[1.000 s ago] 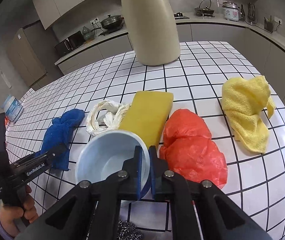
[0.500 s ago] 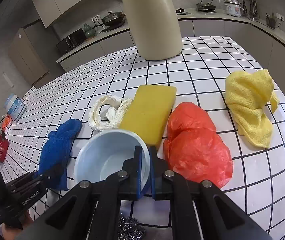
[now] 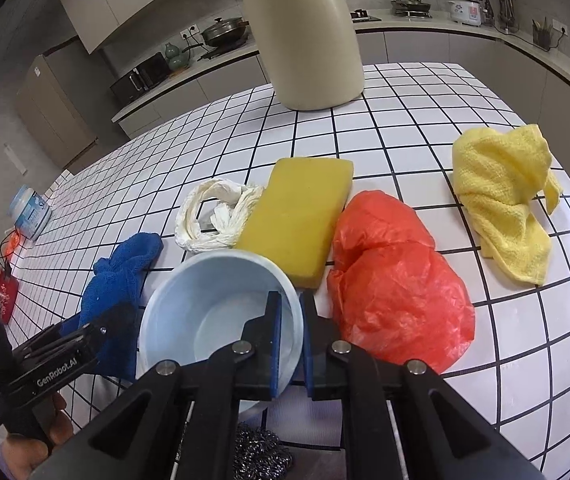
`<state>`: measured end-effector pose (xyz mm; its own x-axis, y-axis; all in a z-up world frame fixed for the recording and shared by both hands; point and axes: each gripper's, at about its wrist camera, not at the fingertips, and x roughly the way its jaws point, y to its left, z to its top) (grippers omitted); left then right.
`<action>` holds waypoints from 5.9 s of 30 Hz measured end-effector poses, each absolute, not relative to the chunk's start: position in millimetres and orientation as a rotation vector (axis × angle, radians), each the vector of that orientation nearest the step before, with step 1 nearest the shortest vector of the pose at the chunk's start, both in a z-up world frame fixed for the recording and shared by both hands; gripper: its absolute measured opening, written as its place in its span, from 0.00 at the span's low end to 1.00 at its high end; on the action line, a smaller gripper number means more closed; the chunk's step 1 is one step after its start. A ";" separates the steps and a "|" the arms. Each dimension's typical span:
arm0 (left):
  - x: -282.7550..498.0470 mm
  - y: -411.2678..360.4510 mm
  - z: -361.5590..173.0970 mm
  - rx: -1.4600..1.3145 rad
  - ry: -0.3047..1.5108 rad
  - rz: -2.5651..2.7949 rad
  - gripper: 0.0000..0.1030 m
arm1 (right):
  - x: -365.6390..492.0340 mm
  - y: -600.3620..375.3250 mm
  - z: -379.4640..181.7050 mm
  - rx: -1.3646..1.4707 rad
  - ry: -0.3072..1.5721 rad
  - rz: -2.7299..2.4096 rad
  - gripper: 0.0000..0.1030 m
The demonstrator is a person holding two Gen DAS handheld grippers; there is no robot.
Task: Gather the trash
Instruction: 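Grasp the blue cloth with the left tool while the right tool grasps the blue bowl rim, then carry the cloth and bowl over the black bin and open both tools, then move both tools back from the bin toward the table items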
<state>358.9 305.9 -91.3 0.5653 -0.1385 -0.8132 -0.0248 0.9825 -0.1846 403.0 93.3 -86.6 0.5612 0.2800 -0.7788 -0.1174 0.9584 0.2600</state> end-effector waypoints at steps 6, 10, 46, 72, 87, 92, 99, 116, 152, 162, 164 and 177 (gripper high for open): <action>353.7 303.0 -87.2 -0.181 0.950 -0.084 0.33 | 399.3 95.8 -82.3 0.178 0.932 0.251 0.09; 349.0 301.9 -80.6 -0.174 0.932 -0.088 0.33 | 397.8 95.7 -77.5 0.175 0.915 0.255 0.09; 320.9 291.8 -42.2 -0.176 0.830 -0.125 0.33 | 369.7 78.0 -41.9 0.220 0.826 0.249 0.08; 249.4 69.0 4.4 -0.109 0.760 -0.278 0.33 | 279.3 -149.1 -7.5 0.330 0.712 0.168 0.08; 243.6 -131.5 -18.4 0.004 0.866 -0.631 0.33 | 199.7 -349.7 -34.1 0.453 0.700 -0.147 0.08; 234.1 -183.0 -45.2 0.037 0.947 -0.687 0.33 | 175.6 -404.3 -58.6 0.481 0.732 -0.250 0.08; 231.4 -230.6 -86.0 0.114 1.043 -0.673 0.33 | 170.1 -456.2 -113.0 0.524 0.828 -0.310 0.08; 245.2 -274.4 -142.7 0.163 1.145 -0.543 0.59 | 216.2 -497.8 -205.7 0.524 0.990 -0.299 0.50; 236.1 -38.9 -4.6 -0.024 0.867 -0.313 0.61 | 224.8 -282.5 -46.5 0.373 0.802 -0.076 0.61; 230.9 68.8 -12.6 -0.075 0.861 -0.143 0.61 | 258.6 -163.8 -37.7 0.283 0.823 0.121 0.62; 231.4 86.4 -14.0 -0.085 0.863 -0.117 0.61 | 260.9 -145.8 -38.6 0.264 0.829 0.153 0.62; 238.8 162.8 -27.4 -0.137 0.875 -0.025 0.61 | 285.3 -43.2 -40.8 0.165 0.853 0.280 0.67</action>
<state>238.8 162.8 -27.4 0.6410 -0.0779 -0.7635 -0.0340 0.9910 -0.1297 285.3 -43.2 -40.8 0.6242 0.3082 -0.7179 -0.1769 0.9508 0.2544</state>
